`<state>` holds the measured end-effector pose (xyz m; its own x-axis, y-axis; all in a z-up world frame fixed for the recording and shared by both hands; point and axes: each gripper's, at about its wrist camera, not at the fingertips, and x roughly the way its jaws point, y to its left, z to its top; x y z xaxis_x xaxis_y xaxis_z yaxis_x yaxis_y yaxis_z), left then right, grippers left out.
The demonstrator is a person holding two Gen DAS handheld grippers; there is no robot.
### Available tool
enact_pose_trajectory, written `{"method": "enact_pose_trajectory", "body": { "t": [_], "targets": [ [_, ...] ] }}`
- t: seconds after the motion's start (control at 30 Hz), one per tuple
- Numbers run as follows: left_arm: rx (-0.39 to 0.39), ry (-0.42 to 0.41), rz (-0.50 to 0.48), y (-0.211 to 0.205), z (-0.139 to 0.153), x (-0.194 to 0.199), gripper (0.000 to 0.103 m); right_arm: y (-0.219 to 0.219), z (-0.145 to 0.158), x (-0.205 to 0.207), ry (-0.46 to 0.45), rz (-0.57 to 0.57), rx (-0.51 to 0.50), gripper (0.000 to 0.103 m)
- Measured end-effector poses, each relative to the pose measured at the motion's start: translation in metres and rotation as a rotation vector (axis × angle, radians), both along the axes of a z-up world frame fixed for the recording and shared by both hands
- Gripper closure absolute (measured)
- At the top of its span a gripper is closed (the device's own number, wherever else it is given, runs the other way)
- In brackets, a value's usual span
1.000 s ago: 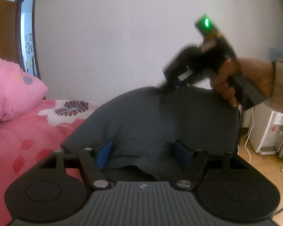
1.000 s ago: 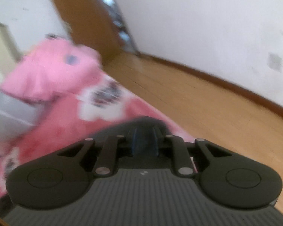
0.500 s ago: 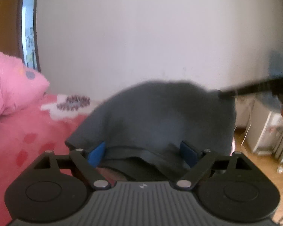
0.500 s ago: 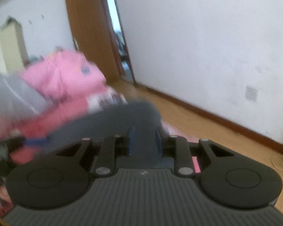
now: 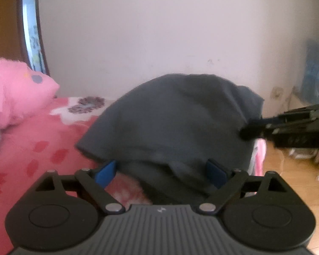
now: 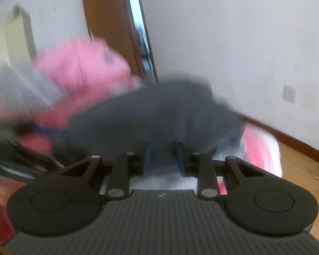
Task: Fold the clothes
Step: 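Open both tools and release the trousers onto the stack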
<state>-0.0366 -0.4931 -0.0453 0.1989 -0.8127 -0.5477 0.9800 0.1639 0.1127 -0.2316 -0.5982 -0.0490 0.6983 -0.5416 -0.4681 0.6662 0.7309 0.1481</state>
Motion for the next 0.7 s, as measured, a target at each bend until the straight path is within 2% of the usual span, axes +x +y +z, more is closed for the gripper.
{"method": "enact_pose_trajectory", "body": {
  "t": [0.07, 0.13, 0.27, 0.3, 0.43, 0.5, 0.7],
  "targets": [
    [-0.017, -0.013, 0.016, 0.017, 0.007, 0.0, 0.011, 0.015, -0.004, 0.005, 0.049, -0.02, -0.023, 0.078],
    [-0.04, -0.01, 0.052, 0.037, 0.018, 0.001, 0.011, 0.041, 0.008, -0.006, 0.011, -0.025, -0.061, 0.075],
    [-0.091, 0.036, 0.123, 0.089, 0.04, 0.003, 0.007, 0.082, 0.021, -0.033, -0.076, -0.018, 0.007, 0.053],
    [-0.098, 0.058, 0.129, 0.101, 0.044, 0.002, 0.006, 0.093, 0.02, -0.037, -0.084, -0.016, 0.033, 0.05],
    [-0.109, 0.115, 0.134, 0.143, 0.056, -0.007, 0.001, 0.134, 0.014, -0.039, -0.084, 0.009, 0.119, 0.034],
    [-0.114, 0.127, 0.151, 0.161, 0.061, -0.014, 0.0, 0.151, 0.015, -0.038, -0.069, 0.011, 0.132, 0.02],
    [-0.088, 0.201, 0.226, 0.197, 0.071, -0.027, 0.0, 0.179, 0.03, -0.037, -0.026, -0.055, 0.111, 0.006]
  ]
}}
